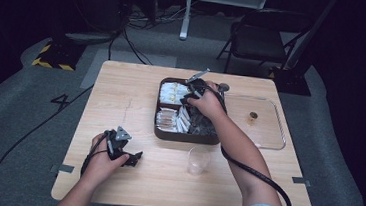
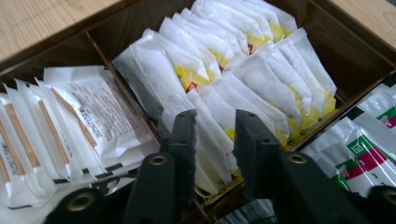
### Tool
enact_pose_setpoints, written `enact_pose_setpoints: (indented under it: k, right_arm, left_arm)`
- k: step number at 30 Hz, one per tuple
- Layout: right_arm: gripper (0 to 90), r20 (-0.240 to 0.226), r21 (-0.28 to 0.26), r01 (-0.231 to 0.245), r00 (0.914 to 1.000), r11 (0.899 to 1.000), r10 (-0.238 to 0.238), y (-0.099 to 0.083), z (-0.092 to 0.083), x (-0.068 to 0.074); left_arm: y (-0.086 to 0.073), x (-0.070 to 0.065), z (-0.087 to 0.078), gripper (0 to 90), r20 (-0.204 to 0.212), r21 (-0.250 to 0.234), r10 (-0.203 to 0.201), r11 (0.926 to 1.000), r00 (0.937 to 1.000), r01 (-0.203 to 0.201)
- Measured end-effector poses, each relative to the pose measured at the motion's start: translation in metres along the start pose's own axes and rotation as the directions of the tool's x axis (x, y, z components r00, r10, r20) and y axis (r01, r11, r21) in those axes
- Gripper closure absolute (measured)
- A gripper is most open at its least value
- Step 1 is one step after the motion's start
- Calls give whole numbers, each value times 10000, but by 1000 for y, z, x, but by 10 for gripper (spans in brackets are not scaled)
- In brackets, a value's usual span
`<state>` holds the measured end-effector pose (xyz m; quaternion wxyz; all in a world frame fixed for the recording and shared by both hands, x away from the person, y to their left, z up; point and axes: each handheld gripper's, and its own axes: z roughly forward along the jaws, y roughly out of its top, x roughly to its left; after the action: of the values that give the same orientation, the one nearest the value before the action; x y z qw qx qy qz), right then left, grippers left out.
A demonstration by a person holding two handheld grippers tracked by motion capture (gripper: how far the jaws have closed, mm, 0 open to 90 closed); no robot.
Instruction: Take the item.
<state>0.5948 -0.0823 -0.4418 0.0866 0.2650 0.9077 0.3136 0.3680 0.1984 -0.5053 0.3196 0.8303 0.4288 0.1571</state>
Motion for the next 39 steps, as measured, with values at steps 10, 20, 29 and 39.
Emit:
enact_pose_setpoints:
  k: [10, 20, 29, 39]
  right_arm:
    - [900, -123, 257, 380, 9992, 9989, -377, 2, -5, 3]
    - [900, -140, -318, 409, 9990, 9987, -413, 8, -28, 5]
    - [900, -209, -864, 627, 9977, 9943, -647, 13, -53, 14]
    - [900, -295, -1269, 944, 9947, 9874, -989, 14, -92, 31]
  left_arm:
    - [0, 0, 0, 9, -6, -18, 30, 10000, 10000, -30]
    - [0, 0, 0, 9, 39, 4, -10, 10000, 10000, 10]
    - [1, 0, 1, 8, 30, 12, -8, 10000, 10000, 8]
    - [1, 0, 1, 8, 14, 25, 0, 10000, 10000, 0]
